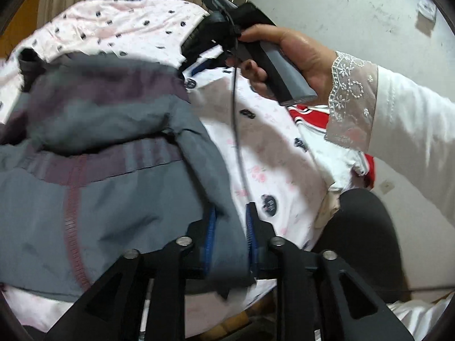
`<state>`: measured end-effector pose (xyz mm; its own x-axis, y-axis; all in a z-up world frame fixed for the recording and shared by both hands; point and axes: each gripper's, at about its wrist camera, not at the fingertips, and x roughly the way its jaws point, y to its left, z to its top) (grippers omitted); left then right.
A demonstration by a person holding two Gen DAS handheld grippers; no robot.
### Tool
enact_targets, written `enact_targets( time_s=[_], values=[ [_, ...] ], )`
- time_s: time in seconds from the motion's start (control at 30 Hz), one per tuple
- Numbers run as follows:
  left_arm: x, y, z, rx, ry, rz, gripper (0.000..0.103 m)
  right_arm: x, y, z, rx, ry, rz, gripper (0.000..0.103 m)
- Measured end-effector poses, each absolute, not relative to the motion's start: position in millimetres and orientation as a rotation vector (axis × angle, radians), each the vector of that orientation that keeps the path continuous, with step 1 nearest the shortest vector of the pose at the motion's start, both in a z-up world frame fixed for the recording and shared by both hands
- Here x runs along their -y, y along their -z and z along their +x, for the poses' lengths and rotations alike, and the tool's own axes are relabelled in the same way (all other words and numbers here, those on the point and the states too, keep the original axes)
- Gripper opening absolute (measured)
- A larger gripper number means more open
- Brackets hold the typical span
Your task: Fold clothes
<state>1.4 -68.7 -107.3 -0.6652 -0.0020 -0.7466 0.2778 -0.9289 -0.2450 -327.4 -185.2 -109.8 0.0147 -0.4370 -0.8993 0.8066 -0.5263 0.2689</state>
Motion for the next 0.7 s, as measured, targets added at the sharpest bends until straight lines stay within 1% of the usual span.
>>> enact_targets(
  time_s=[0.03, 0.07, 0.1, 0.17, 0.23, 0.37, 0.53, 0.7],
  values=[
    [68.5, 103.2, 9.4, -0.462, 2.663, 1.186, 0.034, 183.4, 106.2, -325.1, -0.464, 1.719, 1.309, 0.036],
    [69.7, 97.1, 20.8, -0.418, 2.620, 1.151, 0.044, 181.5, 102.2, -322.5, -0.511, 1.757, 1.266, 0.051],
    [71.9, 91.4, 32.5, -0.379, 2.581, 1.120, 0.051, 179.5, 96.2, -318.2, -0.551, 1.787, 1.218, 0.058],
    [83.3, 83.0, 57.2, -0.336, 2.525, 1.081, 0.058, 177.0, 80.7, -302.0, -0.628, 1.819, 1.096, 0.059],
    [94.8, 75.9, 80.8, -0.299, 2.466, 1.045, 0.059, 176.8, 64.8, -276.5, -0.718, 1.820, 0.953, 0.060],
    [135.7, 76.7, 124.1, -0.333, 2.315, 0.992, 0.059, 177.7, 45.3, -200.4, -0.838, 1.694, 0.712, 0.061],
    [188.8, 82.5, 174.0, -0.440, 2.158, 0.940, 0.059, 183.4, 50.1, -116.8, -0.850, 1.489, 0.648, 0.062],
    [209.5, 100.4, 188.9, -0.505, 2.131, 0.946, 0.060, 197.5, 77.0, -68.0, -0.941, 1.446, 0.626, 0.064]
  ],
)
